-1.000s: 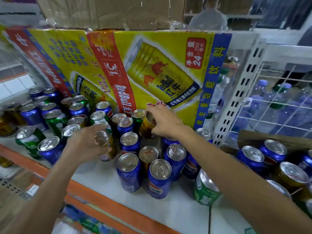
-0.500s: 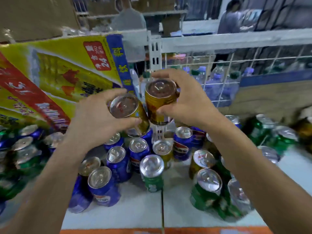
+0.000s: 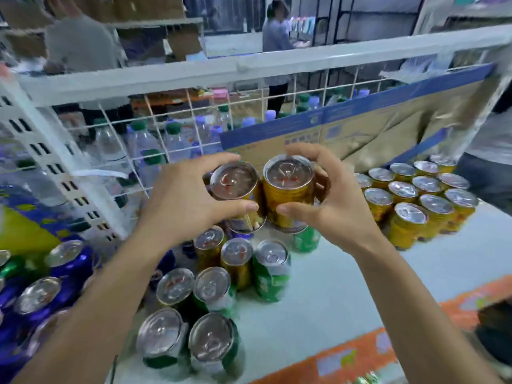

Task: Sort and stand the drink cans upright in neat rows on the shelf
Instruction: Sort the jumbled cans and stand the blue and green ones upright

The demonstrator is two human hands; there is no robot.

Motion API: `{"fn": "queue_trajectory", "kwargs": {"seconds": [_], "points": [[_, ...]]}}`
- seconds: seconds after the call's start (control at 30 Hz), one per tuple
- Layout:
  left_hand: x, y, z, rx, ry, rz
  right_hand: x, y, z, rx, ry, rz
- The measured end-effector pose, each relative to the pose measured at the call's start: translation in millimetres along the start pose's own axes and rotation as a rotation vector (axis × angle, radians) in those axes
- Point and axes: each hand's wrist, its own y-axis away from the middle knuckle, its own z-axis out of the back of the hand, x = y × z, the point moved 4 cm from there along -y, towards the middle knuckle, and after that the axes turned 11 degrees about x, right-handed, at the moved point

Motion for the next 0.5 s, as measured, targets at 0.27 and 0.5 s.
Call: {"fn": "queue_trajectory", "kwargs": {"seconds": [0.27, 0.5], "points": [[-81, -61, -93, 0.158, -0.039, -0.137, -62, 50, 104, -0.138, -0.02, -0.05], [-126, -103, -191, 0.516, -0.157, -0.221, -124, 99, 151, -0.308, 0.031, -0.182]]}}
